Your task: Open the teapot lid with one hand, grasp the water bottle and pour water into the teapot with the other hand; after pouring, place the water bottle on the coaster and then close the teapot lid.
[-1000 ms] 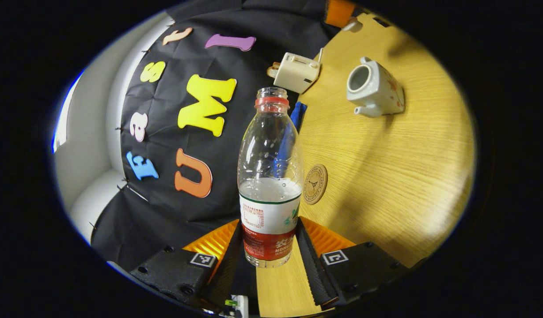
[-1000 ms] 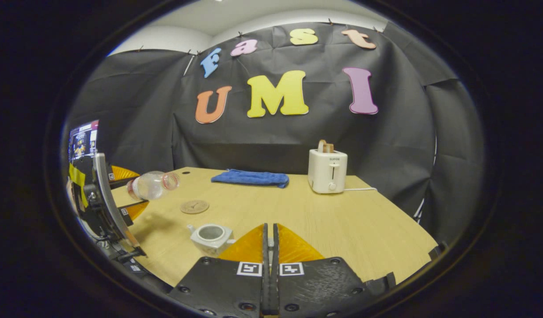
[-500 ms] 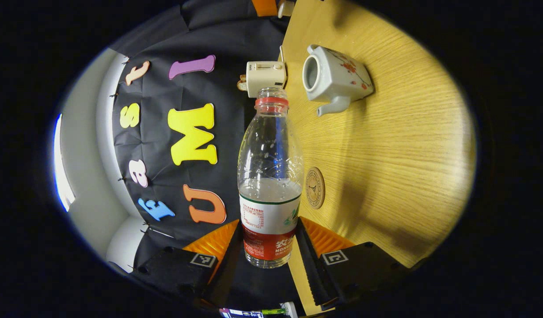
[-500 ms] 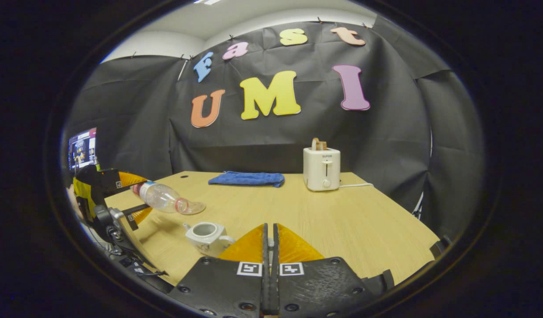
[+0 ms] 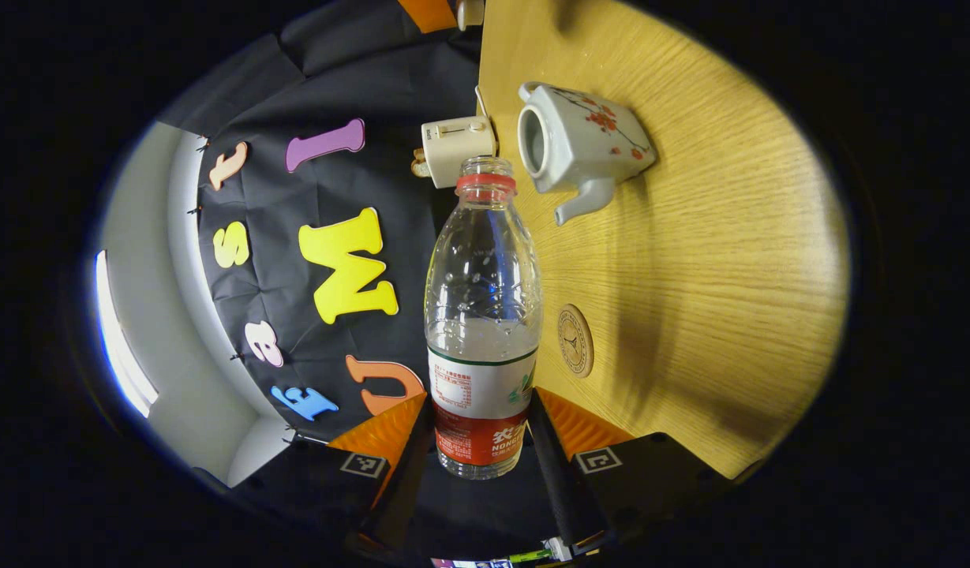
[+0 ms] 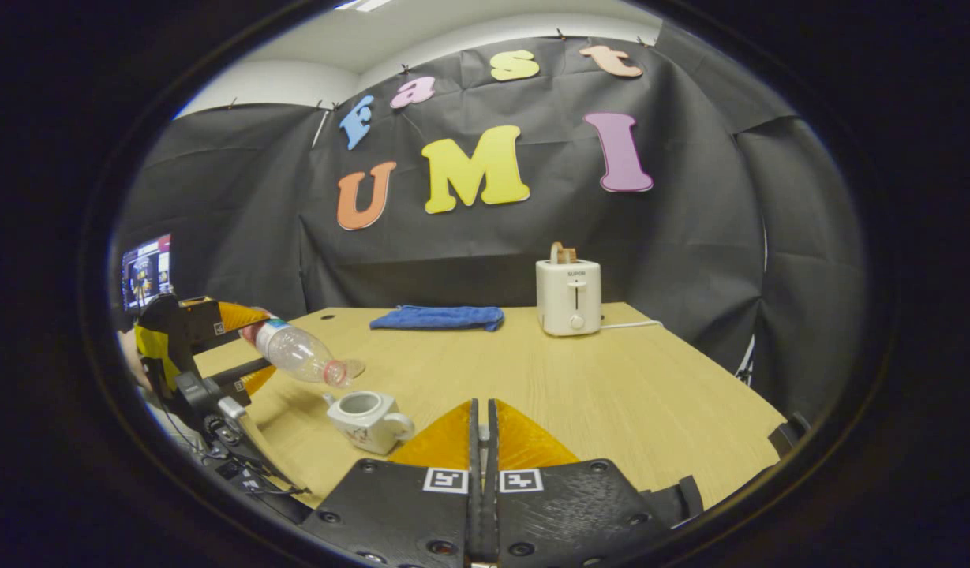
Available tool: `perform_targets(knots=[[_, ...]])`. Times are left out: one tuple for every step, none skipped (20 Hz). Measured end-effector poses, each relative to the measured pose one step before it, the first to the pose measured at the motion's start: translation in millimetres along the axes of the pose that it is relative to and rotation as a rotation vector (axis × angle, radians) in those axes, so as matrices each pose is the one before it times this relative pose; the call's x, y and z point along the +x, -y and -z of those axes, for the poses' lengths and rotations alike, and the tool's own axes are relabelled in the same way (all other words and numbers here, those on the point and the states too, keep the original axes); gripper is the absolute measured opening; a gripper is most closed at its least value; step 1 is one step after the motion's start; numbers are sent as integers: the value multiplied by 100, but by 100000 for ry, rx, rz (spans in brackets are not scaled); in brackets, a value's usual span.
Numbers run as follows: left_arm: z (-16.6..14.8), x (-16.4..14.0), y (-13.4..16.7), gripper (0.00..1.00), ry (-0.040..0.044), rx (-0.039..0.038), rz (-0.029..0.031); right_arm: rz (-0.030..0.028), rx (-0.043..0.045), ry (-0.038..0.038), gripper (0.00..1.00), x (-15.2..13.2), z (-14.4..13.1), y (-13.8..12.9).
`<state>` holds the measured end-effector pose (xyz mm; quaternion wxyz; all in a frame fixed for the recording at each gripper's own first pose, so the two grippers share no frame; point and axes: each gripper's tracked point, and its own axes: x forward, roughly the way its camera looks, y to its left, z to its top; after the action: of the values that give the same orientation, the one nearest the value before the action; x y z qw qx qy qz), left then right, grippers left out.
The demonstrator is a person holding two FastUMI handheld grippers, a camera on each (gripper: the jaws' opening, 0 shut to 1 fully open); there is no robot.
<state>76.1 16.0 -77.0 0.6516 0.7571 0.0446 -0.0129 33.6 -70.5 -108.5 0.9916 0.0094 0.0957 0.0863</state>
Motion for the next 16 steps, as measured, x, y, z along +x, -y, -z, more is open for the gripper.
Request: perform_targets(knots=[[48, 92, -135, 71, 182, 1507, -534, 86, 106, 16, 0, -11, 32, 134], [1, -36, -249, 72, -19, 1347, -464, 155, 94, 100, 0, 38, -33, 116], [-48, -16, -297, 71, 179, 1528, -792, 139, 70, -88, 0, -4, 120, 38], [-148, -98, -458, 72, 494, 1825, -1670, 127, 53, -50, 0, -45, 11, 48], [-208, 178, -477, 72, 569, 2010, -1261, -51, 68, -127, 0, -37, 7, 34], [154, 18, -91, 71, -115, 1188, -700, -93, 107, -45, 0, 22, -66, -37], [88, -6, 36, 71, 14, 753, -354, -108, 23, 38, 0, 26, 102, -12], [33, -49, -79, 71, -78, 773, -235, -2, -95, -15, 0, -79, 34, 10], [-41, -45, -58, 71, 105, 765, 40, -149, -75, -1, 0, -79, 85, -78], [-44, 43, -47, 71, 192, 987, -157, -38, -127, 71, 0, 44, -105, -51], [21, 0, -192, 71, -149, 1286, -715, 8, -72, 67, 0, -23, -51, 25], [92, -53, -301, 75, 83, 1066, -1021, -99, 16, 144, 0, -75, -6, -15], [8, 58, -304, 71, 225, 928, -846, -55, -79, 12, 0, 70, 19, -96], [116, -29, -183, 71, 120, 708, -387, -98, -75, 6, 0, 3, -37, -74], [6, 55, -198, 71, 338, 787, -280, 28, -88, -13, 0, -11, 72, 73], [50, -11, -214, 71, 382, 1128, -366, 118, -107, 49, 0, 23, -44, 53]])
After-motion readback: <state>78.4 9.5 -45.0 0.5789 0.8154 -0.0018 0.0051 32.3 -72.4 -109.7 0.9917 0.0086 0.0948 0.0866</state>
